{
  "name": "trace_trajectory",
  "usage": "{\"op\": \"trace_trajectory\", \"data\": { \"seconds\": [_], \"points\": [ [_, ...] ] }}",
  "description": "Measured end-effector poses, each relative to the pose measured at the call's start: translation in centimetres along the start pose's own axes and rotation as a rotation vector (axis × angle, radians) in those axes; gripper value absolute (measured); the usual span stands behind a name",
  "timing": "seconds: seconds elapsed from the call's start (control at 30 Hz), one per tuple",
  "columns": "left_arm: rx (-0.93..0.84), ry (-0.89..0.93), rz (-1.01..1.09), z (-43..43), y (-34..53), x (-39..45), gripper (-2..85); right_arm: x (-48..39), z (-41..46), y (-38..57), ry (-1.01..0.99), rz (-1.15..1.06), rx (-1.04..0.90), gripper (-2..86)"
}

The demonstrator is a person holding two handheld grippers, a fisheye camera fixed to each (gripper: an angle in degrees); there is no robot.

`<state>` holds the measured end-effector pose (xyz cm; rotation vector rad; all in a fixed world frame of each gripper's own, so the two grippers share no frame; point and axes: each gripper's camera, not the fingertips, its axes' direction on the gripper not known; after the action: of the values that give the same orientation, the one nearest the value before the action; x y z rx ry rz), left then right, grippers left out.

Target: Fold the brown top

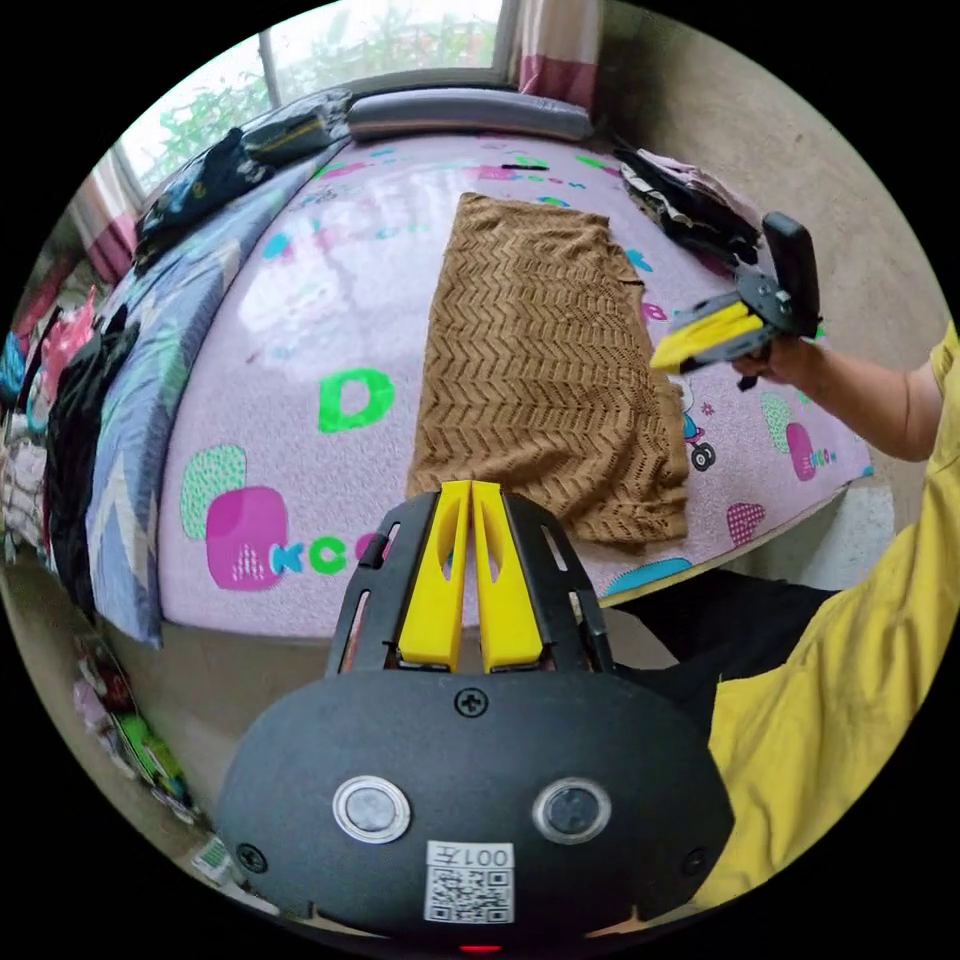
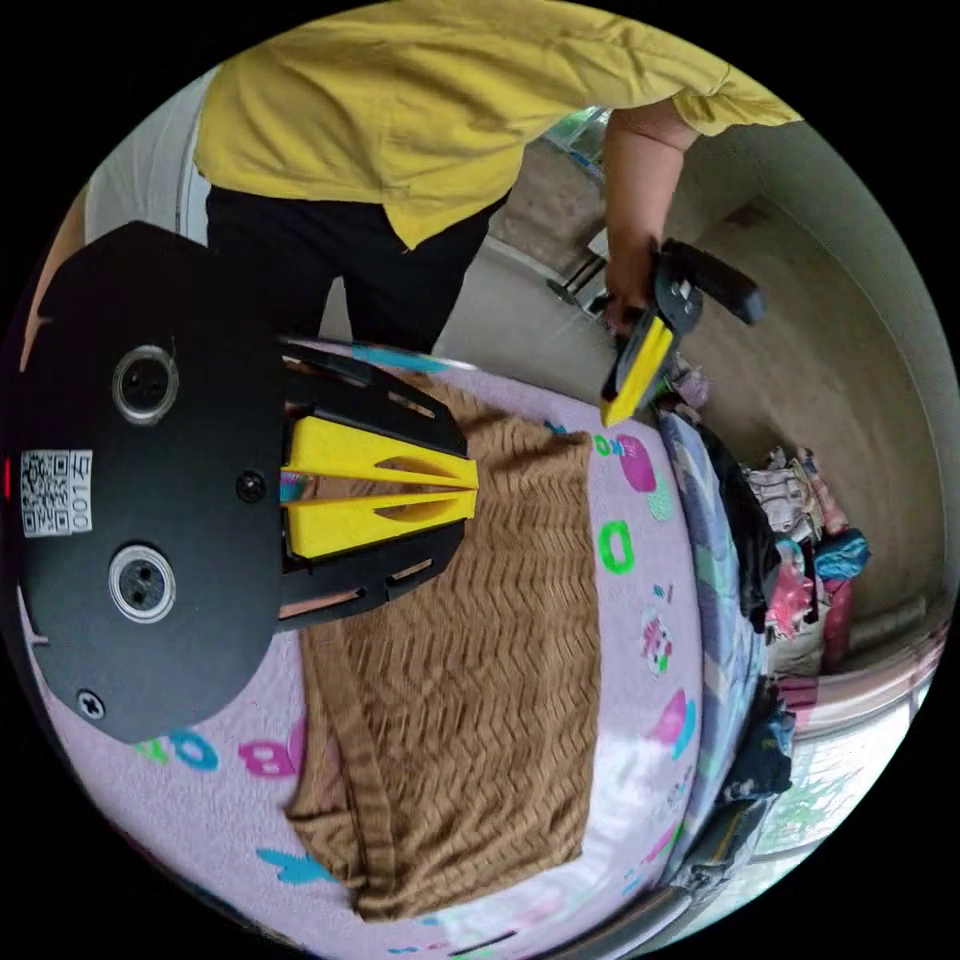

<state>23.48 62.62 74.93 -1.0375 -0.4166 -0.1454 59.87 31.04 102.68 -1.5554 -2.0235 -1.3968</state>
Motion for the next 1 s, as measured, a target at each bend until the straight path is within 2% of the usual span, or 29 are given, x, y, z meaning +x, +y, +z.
{"op": "trace_trajectory", "data": {
  "seconds": [0.17, 0.3, 0.4, 0.63, 0.77, 1.0],
  "points": [
    [0.029, 0.143, 0.214, 1.5, -1.2, -3.5, -1.3, -1.7, 5.9, -0.9, 0.003, 0.186, -0.057, 0.1],
    [-0.004, 0.344, 0.330, 3.2, -0.5, -7.2, -1.3, -1.6, 8.5, 0.2, 0.031, 0.368, -0.102, 0.0],
    [-0.072, 0.340, 0.423, 4.1, -0.1, -9.2, -1.3, -1.3, 10.3, 1.7, 0.097, 0.497, -0.165, 0.0],
    [-0.072, 0.442, 0.517, 1.2, -2.0, -13.0, -1.3, -2.1, 10.7, 3.9, 0.164, 0.643, -0.071, 0.0],
    [-0.038, 0.522, 0.456, -1.9, -2.7, -16.2, -1.5, -3.7, 8.7, 9.9, 0.097, 0.823, 0.133, 0.2],
    [-0.171, 0.682, 0.192, -1.3, -6.6, -24.5, 1.8, -4.8, 9.8, 19.1, -0.004, 1.116, 0.350, 2.3]
  ]
}}
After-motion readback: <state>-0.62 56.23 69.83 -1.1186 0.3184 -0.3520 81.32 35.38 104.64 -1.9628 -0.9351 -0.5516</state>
